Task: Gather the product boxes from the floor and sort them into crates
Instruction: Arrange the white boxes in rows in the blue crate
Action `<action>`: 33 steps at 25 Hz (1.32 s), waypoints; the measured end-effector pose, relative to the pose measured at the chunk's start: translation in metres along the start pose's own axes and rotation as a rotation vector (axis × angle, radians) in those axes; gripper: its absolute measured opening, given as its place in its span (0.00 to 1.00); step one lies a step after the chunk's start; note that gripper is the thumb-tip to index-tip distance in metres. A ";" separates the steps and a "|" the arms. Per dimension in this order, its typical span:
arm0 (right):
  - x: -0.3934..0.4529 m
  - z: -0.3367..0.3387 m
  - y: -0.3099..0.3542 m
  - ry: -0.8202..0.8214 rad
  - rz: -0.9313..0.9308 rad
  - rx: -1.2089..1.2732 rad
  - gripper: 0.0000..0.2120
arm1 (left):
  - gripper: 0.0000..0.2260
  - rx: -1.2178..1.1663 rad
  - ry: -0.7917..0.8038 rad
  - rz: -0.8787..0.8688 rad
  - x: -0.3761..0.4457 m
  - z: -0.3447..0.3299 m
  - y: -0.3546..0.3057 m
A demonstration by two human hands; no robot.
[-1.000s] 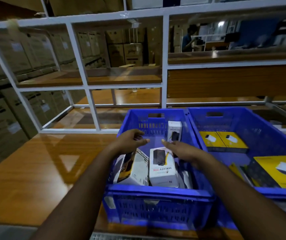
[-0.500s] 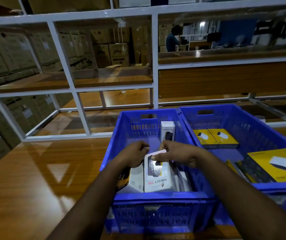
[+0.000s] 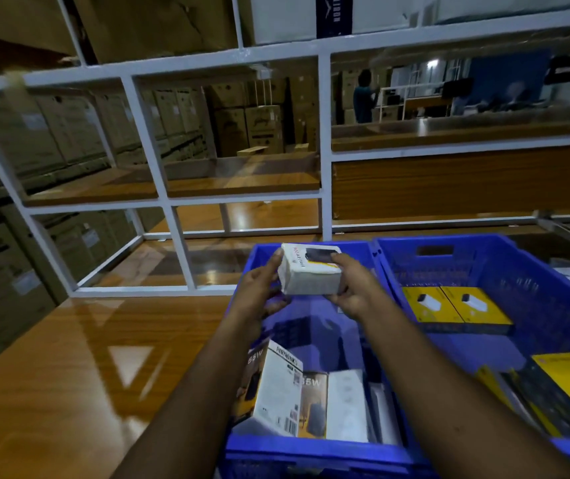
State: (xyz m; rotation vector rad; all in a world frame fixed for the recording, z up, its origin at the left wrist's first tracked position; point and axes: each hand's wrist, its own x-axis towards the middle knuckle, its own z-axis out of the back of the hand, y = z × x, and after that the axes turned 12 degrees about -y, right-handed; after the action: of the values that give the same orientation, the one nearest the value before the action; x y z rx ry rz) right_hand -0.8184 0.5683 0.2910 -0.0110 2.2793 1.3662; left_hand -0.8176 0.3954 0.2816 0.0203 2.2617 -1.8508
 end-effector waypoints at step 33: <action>0.035 -0.015 -0.064 -0.065 0.705 -0.469 0.10 | 0.26 -0.021 0.238 -0.127 0.081 -0.035 0.042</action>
State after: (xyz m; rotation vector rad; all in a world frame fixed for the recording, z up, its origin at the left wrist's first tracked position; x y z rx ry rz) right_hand -0.8397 0.5314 0.2297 0.7283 1.9191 2.1817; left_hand -0.8957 0.4276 0.2333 0.1017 2.4940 -1.9817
